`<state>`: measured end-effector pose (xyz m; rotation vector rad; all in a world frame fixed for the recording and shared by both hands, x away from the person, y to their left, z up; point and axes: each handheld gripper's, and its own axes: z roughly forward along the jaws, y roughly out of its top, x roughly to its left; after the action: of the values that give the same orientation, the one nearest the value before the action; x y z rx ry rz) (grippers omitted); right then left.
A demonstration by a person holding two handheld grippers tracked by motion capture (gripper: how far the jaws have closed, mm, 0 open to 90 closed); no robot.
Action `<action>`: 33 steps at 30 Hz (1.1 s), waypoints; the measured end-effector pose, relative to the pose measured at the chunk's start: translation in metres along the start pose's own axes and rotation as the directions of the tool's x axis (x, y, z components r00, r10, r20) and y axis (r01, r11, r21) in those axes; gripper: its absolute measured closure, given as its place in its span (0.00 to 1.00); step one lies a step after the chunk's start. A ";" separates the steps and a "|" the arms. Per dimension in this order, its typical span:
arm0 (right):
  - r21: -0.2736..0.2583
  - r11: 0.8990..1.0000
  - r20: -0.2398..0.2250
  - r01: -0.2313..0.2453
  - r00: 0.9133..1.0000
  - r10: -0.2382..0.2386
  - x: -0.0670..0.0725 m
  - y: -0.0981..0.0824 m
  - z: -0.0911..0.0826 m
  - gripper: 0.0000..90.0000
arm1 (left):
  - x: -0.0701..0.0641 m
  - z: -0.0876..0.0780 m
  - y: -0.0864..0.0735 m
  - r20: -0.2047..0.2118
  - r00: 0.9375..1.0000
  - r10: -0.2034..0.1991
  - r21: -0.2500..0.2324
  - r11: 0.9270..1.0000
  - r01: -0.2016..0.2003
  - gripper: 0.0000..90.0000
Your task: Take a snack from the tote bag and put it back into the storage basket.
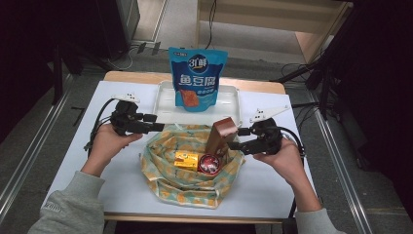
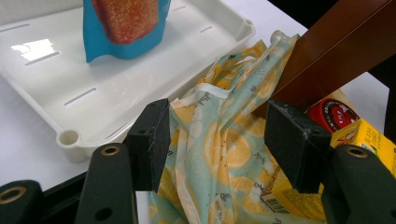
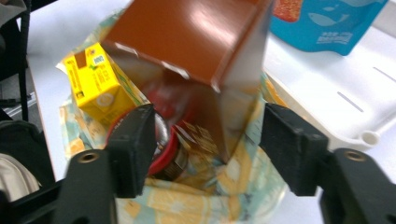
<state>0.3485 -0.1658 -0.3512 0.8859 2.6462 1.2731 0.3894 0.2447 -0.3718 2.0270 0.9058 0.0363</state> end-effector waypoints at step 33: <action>-0.063 0.996 0.147 -0.065 0.986 0.074 0.023 0.038 0.028 0.38 | 0.004 -0.005 -0.002 -0.002 1.000 -0.017 -0.015 1.000 0.017 0.45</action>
<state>0.3556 -0.1157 -0.3375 1.0302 2.4716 1.2388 0.3893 0.2514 -0.3718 2.0060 0.9209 0.0356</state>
